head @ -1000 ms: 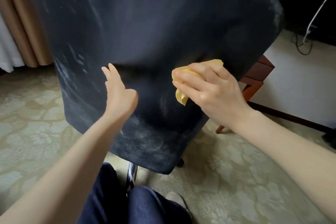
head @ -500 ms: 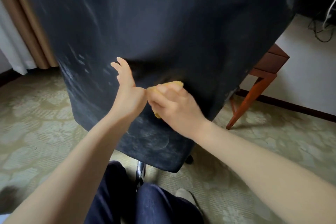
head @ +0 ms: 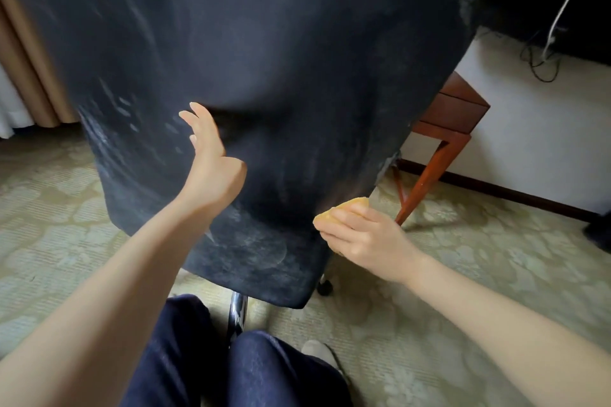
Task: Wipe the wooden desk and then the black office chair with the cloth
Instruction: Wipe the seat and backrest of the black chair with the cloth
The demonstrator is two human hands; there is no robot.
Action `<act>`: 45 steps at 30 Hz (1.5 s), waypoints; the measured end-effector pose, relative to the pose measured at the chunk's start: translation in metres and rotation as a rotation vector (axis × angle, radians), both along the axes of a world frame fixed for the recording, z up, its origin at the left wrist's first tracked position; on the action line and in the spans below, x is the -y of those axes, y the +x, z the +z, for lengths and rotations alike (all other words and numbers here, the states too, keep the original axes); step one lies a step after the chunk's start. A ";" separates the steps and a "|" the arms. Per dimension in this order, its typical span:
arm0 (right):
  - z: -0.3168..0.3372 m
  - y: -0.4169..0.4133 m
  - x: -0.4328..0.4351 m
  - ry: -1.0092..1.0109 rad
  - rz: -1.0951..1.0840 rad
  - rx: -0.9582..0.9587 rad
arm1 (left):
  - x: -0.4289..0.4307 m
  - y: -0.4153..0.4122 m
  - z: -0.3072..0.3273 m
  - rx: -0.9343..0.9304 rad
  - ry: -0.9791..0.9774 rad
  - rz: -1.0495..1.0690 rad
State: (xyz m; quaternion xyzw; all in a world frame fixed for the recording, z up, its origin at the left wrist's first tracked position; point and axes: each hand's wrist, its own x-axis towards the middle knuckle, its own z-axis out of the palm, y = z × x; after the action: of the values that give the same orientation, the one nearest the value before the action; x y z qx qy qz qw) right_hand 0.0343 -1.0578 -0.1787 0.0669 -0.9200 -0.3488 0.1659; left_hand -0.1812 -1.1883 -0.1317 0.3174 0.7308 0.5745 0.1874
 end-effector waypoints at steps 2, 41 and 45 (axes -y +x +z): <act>0.028 0.003 0.000 0.015 -0.002 -0.085 | 0.001 0.000 -0.001 -0.008 -0.007 0.008; -0.035 -0.470 0.107 0.001 -0.129 0.281 | 0.097 -0.187 -0.171 0.168 -0.011 0.305; -0.083 -0.461 0.104 -0.009 -0.092 0.367 | 0.090 -0.205 -0.176 0.215 0.008 0.326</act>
State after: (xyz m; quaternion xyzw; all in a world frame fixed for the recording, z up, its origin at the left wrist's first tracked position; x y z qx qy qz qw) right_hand -0.4269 -1.1615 -0.2621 0.0863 -0.9385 -0.3338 -0.0204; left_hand -0.3858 -1.2788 -0.3074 0.1324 0.7462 0.6305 0.1675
